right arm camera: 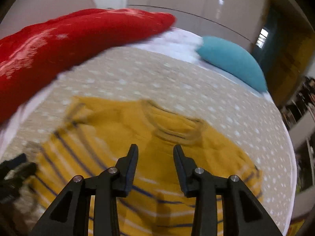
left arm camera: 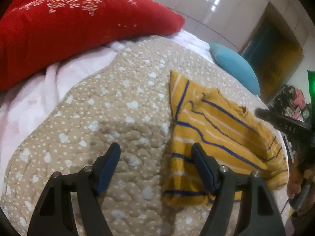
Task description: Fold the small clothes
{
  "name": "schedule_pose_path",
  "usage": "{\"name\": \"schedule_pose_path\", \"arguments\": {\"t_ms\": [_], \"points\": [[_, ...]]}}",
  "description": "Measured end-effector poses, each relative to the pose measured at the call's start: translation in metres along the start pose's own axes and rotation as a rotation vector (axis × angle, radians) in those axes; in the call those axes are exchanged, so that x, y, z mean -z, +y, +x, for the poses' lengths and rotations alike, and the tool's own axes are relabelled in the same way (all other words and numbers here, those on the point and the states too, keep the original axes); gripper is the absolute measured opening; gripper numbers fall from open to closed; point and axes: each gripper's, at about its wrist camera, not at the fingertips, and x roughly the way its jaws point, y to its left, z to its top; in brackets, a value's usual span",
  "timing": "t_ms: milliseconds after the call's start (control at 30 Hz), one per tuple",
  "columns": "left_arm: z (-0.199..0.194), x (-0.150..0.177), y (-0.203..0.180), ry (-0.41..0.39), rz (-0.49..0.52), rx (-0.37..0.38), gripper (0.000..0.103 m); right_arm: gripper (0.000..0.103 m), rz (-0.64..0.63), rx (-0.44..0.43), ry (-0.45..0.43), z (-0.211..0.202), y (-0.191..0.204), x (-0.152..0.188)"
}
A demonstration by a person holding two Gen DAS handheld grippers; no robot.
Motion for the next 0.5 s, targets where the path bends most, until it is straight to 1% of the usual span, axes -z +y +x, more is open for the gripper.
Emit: {"name": "schedule_pose_path", "arguments": {"t_ms": [67, 100, 133, 200, 267, 367, 433, 500], "points": [[-0.004, -0.003, 0.009, -0.009, -0.027, -0.003, 0.073, 0.036, -0.044, -0.021, 0.011, 0.004, 0.025, -0.007], [-0.006, -0.004, 0.014, -0.012, -0.041, 0.0, 0.073, 0.027, -0.064, -0.035, 0.018, 0.008, 0.037, -0.01], [-0.009, -0.006, 0.02, -0.017, -0.057, 0.003, 0.073, 0.023, -0.081, -0.051, 0.025, 0.013, 0.05, -0.013], [-0.016, -0.008, 0.028, -0.03, -0.072, -0.002, 0.073, 0.023, -0.095, -0.082, 0.041, 0.024, 0.068, -0.016], [-0.021, -0.01, 0.034, -0.043, -0.071, -0.023, 0.073, 0.023, -0.095, -0.099, 0.071, 0.04, 0.082, -0.021], [-0.026, -0.012, 0.038, -0.06, -0.053, -0.078, 0.073, 0.023, -0.092, -0.111, 0.122, 0.067, 0.101, -0.029], [-0.028, -0.012, 0.038, -0.069, -0.029, -0.131, 0.073, 0.023, -0.086, -0.112, 0.153, 0.086, 0.109, -0.034], [-0.03, -0.012, 0.038, -0.071, -0.01, -0.16, 0.073, 0.023, -0.07, -0.102, 0.164, 0.099, 0.114, -0.04]]}}
